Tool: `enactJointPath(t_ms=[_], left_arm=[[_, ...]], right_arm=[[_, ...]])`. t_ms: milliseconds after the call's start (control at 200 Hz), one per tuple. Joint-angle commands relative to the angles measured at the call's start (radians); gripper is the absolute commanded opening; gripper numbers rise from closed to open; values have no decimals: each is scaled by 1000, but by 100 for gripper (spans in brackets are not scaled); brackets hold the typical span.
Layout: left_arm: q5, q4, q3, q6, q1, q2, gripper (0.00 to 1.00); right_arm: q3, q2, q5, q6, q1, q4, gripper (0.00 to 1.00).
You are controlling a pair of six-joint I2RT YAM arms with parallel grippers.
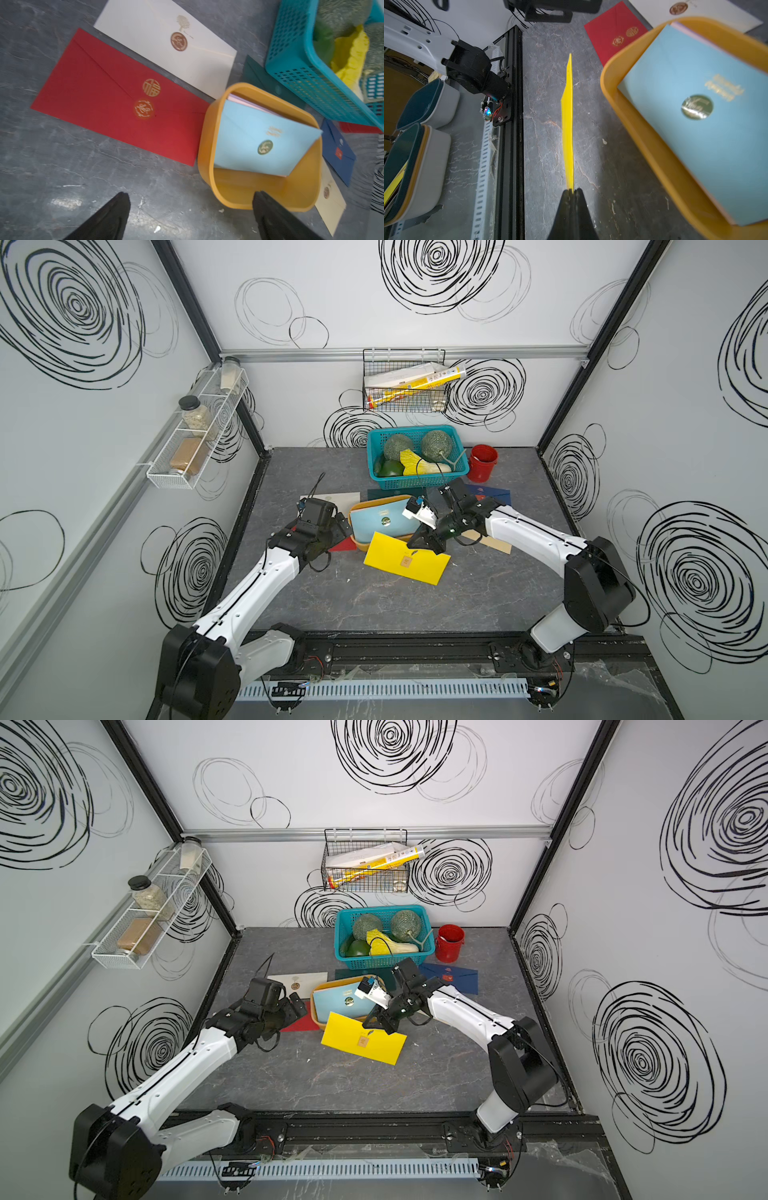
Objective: Put the sealed envelopes into the storage box
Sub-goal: Pick up the envelope from the center of the board, then adjust the storage box at the center of the board.
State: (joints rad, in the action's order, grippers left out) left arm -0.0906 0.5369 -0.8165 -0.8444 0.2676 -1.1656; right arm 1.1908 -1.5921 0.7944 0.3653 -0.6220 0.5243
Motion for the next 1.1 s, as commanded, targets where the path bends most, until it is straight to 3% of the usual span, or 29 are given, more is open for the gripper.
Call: enactJointPath(t_ms=[0, 150, 235, 496, 566, 701, 1096], left_arm=[[27, -19, -30, 76, -23, -58, 98], [97, -85, -48, 101, -18, -151, 95], [75, -84, -81, 111, 10, -207, 93], [23, -98, -133, 129, 85, -309, 71], [24, -95, -140, 135, 88, -339, 63], [2, -105, -149, 157, 100, -373, 37], [4, -83, -159, 202, 224, -396, 3]], right_arm=[[61, 30, -41, 38, -11, 100, 0], [50, 51, -158, 20, -12, 77, 0], [82, 50, -250, 19, -10, 82, 0], [173, 68, -415, -21, 42, 88, 0], [169, 83, -432, -25, 45, 82, 0], [159, 106, -449, -39, 57, 69, 0], [238, 84, -412, 38, 59, 107, 0]])
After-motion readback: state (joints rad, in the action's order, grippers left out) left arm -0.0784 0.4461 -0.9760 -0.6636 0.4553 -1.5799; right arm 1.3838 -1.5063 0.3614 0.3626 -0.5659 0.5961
